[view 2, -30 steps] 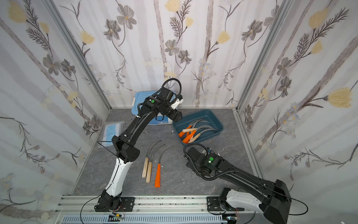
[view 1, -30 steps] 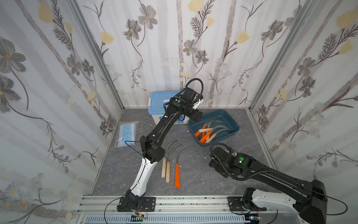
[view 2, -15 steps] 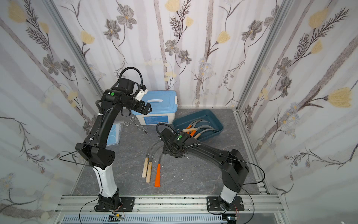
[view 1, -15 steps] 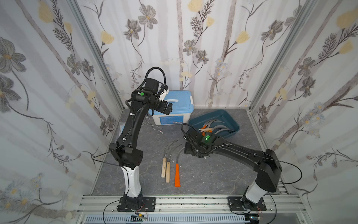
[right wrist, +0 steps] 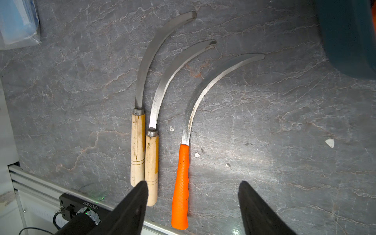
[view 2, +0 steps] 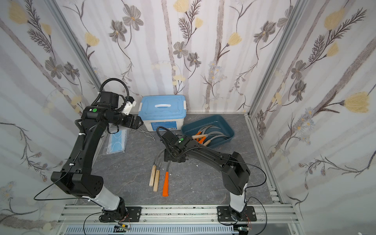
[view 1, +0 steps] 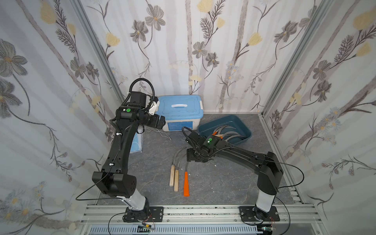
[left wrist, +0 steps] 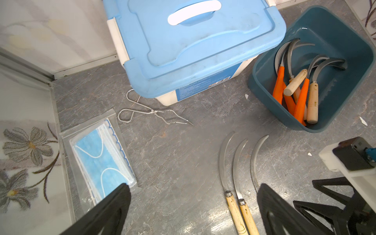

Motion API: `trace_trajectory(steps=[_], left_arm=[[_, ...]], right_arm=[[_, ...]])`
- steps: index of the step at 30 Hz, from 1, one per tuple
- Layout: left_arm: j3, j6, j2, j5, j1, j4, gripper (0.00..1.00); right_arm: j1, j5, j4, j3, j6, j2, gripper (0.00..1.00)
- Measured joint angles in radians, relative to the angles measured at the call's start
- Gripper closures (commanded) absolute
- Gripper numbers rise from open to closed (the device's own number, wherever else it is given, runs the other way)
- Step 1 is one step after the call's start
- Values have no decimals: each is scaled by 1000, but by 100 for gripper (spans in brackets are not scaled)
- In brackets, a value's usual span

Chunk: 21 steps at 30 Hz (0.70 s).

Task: Put small sickles into storage boxes
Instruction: Pick up the sickle at the center of the board.

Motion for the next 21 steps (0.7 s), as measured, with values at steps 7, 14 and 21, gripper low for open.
trace_trajectory(steps=[7, 14, 21], left_arm=[[-85, -9, -69, -23, 28, 11, 0], [-228, -31, -164, -32, 40, 27, 0], [-343, -33, -249, -47, 60, 50, 0]], right_arm=[[1, -26, -9, 17, -39, 32, 29], [29, -28, -91, 50, -64, 98, 30], [56, -52, -138, 79, -79, 146, 30]])
